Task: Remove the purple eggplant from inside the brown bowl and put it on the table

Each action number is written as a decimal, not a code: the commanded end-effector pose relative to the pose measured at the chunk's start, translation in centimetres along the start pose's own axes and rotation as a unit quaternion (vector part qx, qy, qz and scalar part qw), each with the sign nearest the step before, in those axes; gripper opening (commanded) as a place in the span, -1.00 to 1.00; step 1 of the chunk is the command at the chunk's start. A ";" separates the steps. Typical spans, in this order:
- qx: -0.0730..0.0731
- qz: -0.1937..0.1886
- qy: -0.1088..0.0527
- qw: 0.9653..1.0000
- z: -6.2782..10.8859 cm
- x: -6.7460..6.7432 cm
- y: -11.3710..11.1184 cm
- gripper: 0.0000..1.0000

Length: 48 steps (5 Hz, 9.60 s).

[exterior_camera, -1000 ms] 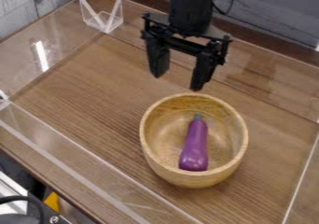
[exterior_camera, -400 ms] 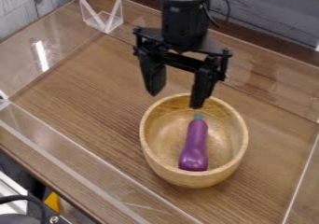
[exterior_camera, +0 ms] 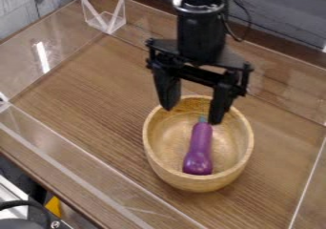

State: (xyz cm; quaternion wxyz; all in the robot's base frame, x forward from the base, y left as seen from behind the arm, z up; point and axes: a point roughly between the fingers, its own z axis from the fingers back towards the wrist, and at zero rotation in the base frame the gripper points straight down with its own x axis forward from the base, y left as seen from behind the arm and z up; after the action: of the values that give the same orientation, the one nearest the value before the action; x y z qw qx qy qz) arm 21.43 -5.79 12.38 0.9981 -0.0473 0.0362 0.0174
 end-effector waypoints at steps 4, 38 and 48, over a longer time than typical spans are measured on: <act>-0.010 0.024 -0.049 0.998 -3.3 1.9 1.7 1.00; 0.030 0.297 -0.152 0.942 -2.6 2.0 15.7 -1.00; 0.088 0.211 -0.126 0.965 -7.2 2.5 12.0 1.00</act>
State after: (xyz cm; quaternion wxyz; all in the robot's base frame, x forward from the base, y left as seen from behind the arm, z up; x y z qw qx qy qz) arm 22.37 5.58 3.05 0.9680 0.0529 -0.0616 0.2373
